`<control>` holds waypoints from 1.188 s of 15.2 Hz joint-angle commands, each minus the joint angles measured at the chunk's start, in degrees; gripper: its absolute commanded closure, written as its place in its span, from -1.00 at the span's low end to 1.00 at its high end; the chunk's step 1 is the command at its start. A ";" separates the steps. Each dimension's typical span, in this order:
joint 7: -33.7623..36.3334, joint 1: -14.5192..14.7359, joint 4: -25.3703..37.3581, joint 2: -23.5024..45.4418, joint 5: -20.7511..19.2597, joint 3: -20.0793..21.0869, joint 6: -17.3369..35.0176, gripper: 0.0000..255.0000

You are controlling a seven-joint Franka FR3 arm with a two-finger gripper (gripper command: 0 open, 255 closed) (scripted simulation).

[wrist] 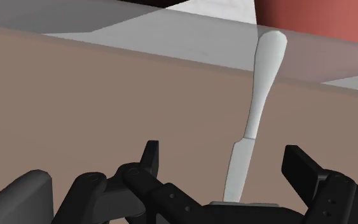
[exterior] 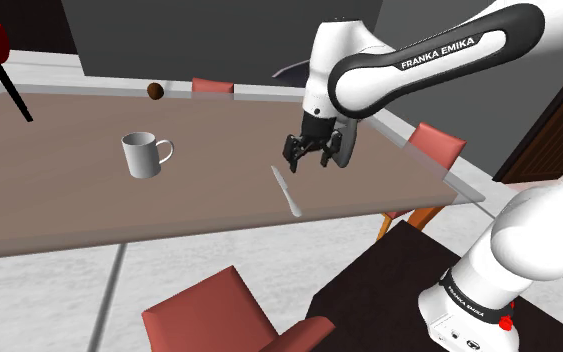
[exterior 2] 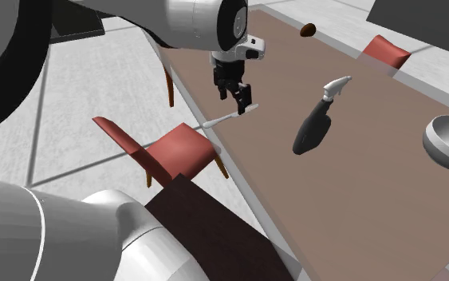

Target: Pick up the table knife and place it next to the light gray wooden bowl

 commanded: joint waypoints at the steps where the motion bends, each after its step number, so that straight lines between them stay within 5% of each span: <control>1: 4.04 -0.75 1.62 4.46 -2.12 1.50 3.04 -1.00; 5: 11.96 -1.46 5.91 13.02 -7.63 3.38 7.01 -1.00; 18: 14.09 -1.63 4.00 17.20 -10.68 3.11 12.59 -1.00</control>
